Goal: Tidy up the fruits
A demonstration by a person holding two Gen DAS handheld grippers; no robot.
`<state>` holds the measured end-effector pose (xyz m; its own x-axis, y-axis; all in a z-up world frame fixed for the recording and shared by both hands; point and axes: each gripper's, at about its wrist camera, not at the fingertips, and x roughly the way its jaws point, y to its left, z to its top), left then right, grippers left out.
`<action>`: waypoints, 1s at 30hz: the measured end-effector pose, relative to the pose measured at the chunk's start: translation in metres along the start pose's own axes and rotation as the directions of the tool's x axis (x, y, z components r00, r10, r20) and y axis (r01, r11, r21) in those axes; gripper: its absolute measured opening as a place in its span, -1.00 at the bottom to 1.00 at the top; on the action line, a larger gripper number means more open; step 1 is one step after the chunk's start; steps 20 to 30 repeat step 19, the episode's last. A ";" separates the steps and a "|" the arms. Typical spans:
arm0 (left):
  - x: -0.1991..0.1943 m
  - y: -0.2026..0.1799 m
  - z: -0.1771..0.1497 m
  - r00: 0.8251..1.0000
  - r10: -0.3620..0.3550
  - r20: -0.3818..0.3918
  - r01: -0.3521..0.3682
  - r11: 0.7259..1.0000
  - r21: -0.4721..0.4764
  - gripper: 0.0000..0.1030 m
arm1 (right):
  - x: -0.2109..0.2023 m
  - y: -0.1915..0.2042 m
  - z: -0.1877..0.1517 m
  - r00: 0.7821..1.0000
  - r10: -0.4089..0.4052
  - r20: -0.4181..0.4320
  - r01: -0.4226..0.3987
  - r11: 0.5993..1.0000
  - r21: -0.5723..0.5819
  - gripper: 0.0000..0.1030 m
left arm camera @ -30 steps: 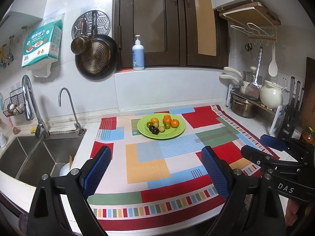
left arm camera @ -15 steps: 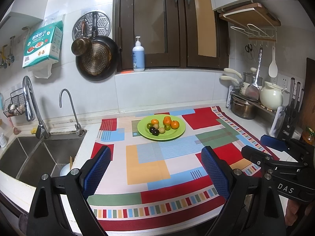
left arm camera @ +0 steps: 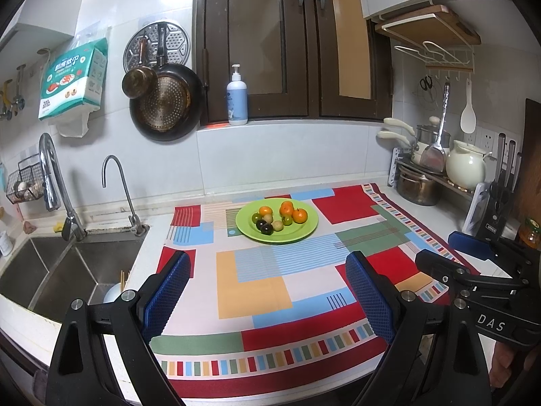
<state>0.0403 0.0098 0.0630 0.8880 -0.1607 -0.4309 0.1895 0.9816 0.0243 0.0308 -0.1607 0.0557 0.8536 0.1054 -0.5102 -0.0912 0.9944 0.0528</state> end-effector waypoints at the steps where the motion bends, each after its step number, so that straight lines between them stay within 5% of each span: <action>1: 0.000 -0.001 0.000 1.000 -0.001 0.000 0.001 1.000 0.000 0.82 | 0.000 0.000 0.000 1.000 -0.001 0.001 0.001 1.000 -0.001 0.23; 11: -0.001 -0.001 0.003 1.000 0.023 0.008 -0.023 1.000 0.002 0.98 | -0.002 -0.002 0.002 1.000 0.003 0.001 -0.003 1.000 -0.002 0.23; 30: 0.002 -0.001 0.003 1.000 0.016 0.009 -0.016 1.000 -0.002 0.98 | -0.001 -0.001 0.002 1.000 0.002 0.000 -0.002 1.000 0.000 0.23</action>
